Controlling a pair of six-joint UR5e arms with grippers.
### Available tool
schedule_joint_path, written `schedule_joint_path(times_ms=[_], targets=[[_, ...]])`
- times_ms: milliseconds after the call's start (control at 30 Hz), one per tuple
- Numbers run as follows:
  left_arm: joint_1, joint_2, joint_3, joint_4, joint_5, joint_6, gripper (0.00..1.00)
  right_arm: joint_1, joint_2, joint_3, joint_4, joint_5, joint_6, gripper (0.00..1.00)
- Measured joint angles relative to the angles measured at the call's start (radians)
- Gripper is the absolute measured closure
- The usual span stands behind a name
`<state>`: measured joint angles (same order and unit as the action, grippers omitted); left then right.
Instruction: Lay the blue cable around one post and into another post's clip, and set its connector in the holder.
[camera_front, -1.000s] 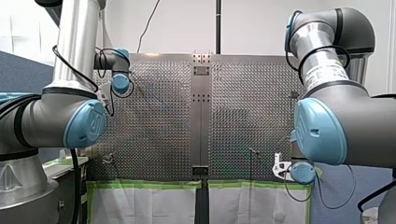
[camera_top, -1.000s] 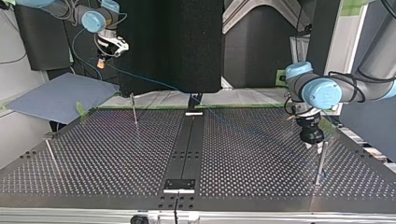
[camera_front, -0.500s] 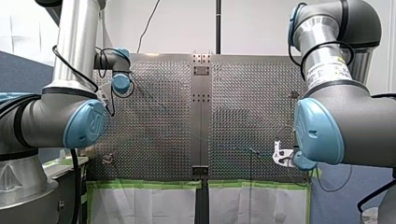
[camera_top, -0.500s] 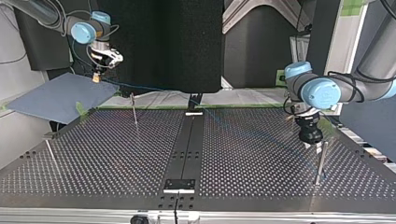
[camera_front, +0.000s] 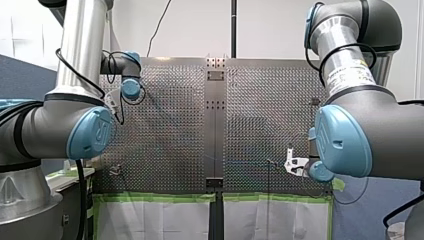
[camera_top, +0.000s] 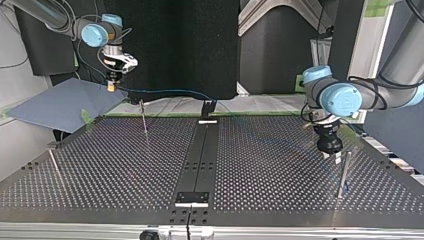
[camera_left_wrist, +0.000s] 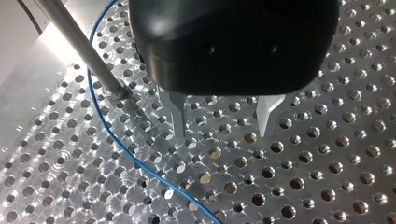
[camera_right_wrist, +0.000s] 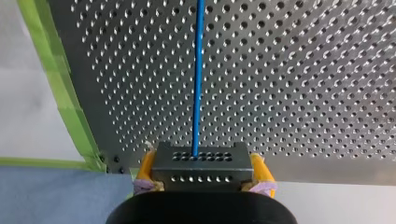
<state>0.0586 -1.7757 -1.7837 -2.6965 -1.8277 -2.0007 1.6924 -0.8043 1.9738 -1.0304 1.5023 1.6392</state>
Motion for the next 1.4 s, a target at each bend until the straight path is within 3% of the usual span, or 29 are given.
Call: schedule_joint_path(times_ms=[233,433,567,800,1033,1233,1400], targets=[[-0.005,0.000,0.000,0.000,0.000,0.000,0.25,0.002,0.001,0.000,-0.010,-0.014,0.017,1.00],[-0.007,0.000,0.000,0.000,0.000,0.000,0.25,-0.005,0.002,0.002,-0.031,-0.052,0.046,1.00],[-0.009,0.000,0.000,0.001,0.000,0.000,0.25,-0.008,0.003,0.010,-0.043,-0.062,0.054,1.00],[-0.011,0.000,0.000,0.001,0.000,0.000,0.25,-0.013,0.008,0.022,-0.058,-0.058,0.059,1.00],[-0.013,0.000,0.000,0.001,0.000,0.001,0.25,-0.043,0.058,0.052,-0.113,-0.032,0.100,1.00],[-0.014,0.000,0.000,0.000,0.000,0.006,0.25,-0.062,0.089,0.047,-0.166,-0.032,0.108,1.00],[-0.015,0.000,0.000,-0.002,0.000,0.008,0.25,-0.075,0.091,0.029,-0.182,-0.032,0.106,1.00]])
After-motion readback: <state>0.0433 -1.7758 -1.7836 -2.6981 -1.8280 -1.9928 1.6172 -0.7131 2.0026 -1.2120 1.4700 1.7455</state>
